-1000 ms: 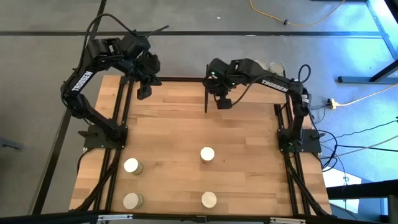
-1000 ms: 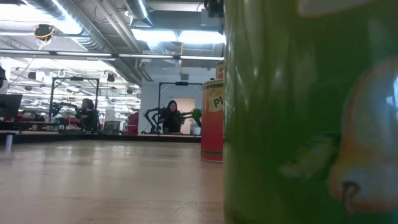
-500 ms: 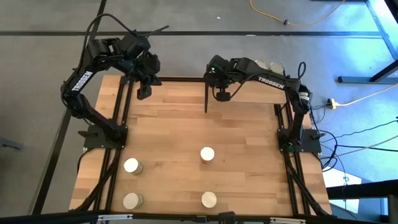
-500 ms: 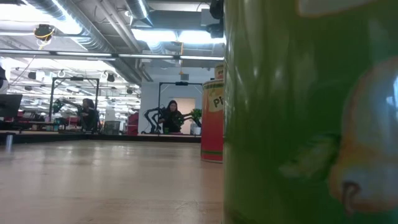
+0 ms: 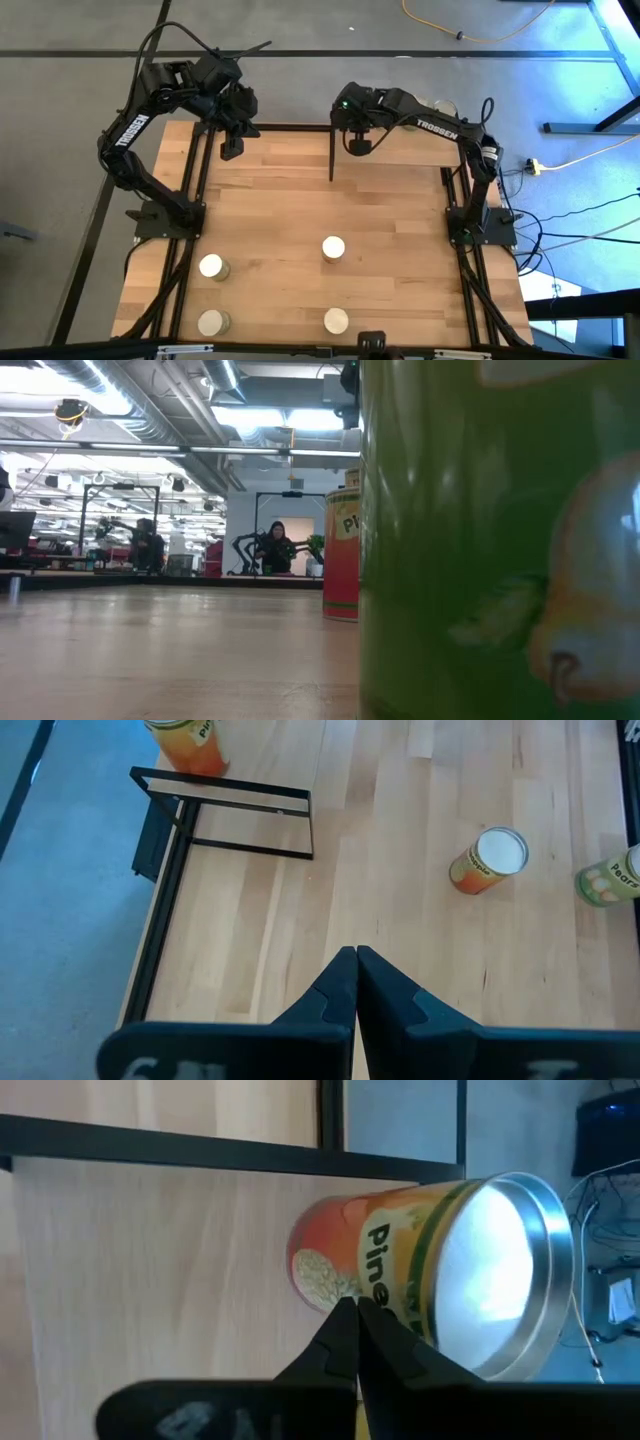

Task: Pick and place cans onto a shelf
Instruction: Put the top canned pineapple on the shelf, then put the canned orange on the shelf

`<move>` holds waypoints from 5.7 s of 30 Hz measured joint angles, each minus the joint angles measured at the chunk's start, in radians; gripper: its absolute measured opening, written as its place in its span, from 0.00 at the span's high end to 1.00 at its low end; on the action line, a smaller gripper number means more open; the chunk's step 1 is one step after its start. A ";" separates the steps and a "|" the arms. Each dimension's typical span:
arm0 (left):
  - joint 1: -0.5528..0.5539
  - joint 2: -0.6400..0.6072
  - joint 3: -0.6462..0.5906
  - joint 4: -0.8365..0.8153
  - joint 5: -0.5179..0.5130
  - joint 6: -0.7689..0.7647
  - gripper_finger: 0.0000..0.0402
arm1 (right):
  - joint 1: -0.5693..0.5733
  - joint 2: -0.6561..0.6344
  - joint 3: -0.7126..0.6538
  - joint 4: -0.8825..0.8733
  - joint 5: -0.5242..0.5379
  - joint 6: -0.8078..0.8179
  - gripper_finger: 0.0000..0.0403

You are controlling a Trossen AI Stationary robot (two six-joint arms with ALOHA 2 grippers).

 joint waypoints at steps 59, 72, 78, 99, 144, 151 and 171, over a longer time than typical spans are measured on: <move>-0.415 -0.243 -0.483 -0.001 0.168 -0.372 0.83 | 0.239 -0.304 0.468 -0.498 -0.424 0.006 1.00; -0.698 -0.495 -0.906 0.000 0.081 -0.680 0.83 | 0.253 -0.309 0.467 -0.491 -0.424 0.040 1.00; -0.790 -0.538 -1.051 0.063 0.081 -0.694 0.83 | 0.253 -0.309 0.467 -0.490 -0.424 0.061 1.00; -0.951 -0.545 -1.343 0.429 0.035 -0.868 0.83 | 0.253 -0.309 0.467 -0.490 -0.423 0.056 1.00; -1.028 -0.542 -1.472 0.556 -0.042 -1.000 0.97 | 0.252 -0.308 0.467 -0.488 -0.422 0.058 1.00; -1.027 -0.540 -1.469 0.588 -0.079 -1.006 1.00 | 0.252 -0.308 0.467 -0.488 -0.422 0.060 1.00; -0.699 -0.284 -1.005 0.489 -0.199 -0.889 1.00 | 0.252 -0.308 0.467 -0.488 -0.421 0.058 1.00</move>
